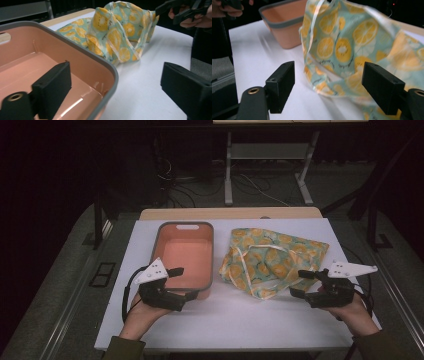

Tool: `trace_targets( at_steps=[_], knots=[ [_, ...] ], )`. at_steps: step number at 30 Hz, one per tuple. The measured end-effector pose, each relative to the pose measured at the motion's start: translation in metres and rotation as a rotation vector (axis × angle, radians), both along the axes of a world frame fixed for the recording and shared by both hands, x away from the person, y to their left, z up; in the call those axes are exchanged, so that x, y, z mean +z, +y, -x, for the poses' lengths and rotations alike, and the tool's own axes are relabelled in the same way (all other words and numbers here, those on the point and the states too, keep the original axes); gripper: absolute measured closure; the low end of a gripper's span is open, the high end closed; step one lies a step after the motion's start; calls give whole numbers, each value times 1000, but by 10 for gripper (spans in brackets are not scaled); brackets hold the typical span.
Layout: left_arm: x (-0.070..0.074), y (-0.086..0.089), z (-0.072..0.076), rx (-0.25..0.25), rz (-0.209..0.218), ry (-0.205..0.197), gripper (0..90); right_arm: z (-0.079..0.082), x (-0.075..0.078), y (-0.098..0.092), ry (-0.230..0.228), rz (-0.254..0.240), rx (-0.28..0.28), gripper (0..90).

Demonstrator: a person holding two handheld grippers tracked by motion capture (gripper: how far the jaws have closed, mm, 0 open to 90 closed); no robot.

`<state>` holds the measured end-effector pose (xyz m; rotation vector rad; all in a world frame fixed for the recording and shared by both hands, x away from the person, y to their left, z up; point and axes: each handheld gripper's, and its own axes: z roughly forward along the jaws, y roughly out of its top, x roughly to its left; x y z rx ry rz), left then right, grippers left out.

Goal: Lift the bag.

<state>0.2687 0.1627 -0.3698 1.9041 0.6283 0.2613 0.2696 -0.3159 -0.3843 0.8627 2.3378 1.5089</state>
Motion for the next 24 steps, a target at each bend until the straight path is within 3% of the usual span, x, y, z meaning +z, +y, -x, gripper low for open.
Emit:
trace_targets(
  at_steps=[12, 24],
  knots=[
    [-17, 2, 9, 3, -36, -7, 0, 12, -39, 0, 13, 68, -22, 180],
    [-22, 5, 5, 17, -35, 8, 0, 11, -45, 4, 14, 81, -27, 160]
  ],
)
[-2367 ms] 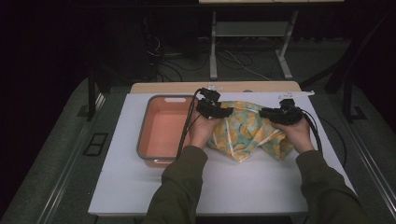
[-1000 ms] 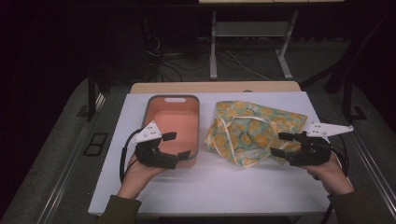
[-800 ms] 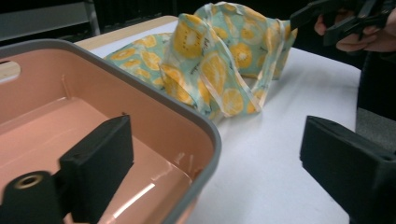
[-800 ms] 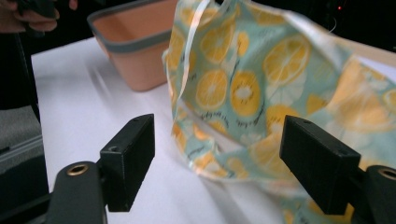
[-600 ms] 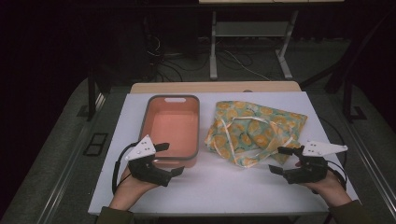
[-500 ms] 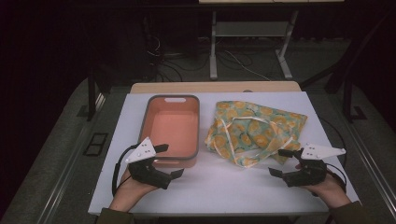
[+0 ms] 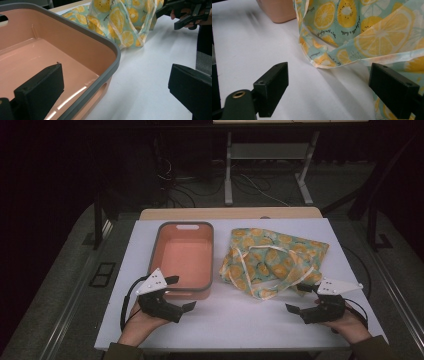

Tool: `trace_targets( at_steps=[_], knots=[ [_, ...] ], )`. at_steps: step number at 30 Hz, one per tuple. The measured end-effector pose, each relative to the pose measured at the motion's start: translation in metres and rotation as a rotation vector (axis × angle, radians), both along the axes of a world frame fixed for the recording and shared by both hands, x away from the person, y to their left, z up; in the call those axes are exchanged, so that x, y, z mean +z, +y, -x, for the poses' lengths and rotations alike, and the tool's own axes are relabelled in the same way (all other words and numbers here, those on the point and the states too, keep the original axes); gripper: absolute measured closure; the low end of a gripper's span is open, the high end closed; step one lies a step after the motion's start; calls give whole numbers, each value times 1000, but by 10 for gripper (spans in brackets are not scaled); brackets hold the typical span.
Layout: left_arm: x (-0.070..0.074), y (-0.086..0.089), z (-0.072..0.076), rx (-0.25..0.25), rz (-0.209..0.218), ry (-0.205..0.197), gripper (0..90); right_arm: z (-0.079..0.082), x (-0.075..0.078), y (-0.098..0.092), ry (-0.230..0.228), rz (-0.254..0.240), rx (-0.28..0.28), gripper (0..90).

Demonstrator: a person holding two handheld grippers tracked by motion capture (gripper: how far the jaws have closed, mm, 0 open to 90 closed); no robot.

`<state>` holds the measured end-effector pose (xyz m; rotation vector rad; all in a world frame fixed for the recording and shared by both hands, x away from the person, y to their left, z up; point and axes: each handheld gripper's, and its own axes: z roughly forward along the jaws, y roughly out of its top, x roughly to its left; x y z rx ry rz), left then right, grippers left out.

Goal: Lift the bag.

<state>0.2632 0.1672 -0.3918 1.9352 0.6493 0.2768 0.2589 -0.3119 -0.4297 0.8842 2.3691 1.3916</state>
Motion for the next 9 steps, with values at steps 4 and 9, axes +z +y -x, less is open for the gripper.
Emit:
trace_targets(
  at_steps=[4, 9],
  knots=[
    [0, 0, 0, 1, 1, 2, 0, 0, 0, 0, 0, -1, 3, 160],
    [-1, -2, 0, -3, -1, 6, 0, 0, 0, 0, 0, -1, 8, 160]
  ],
)
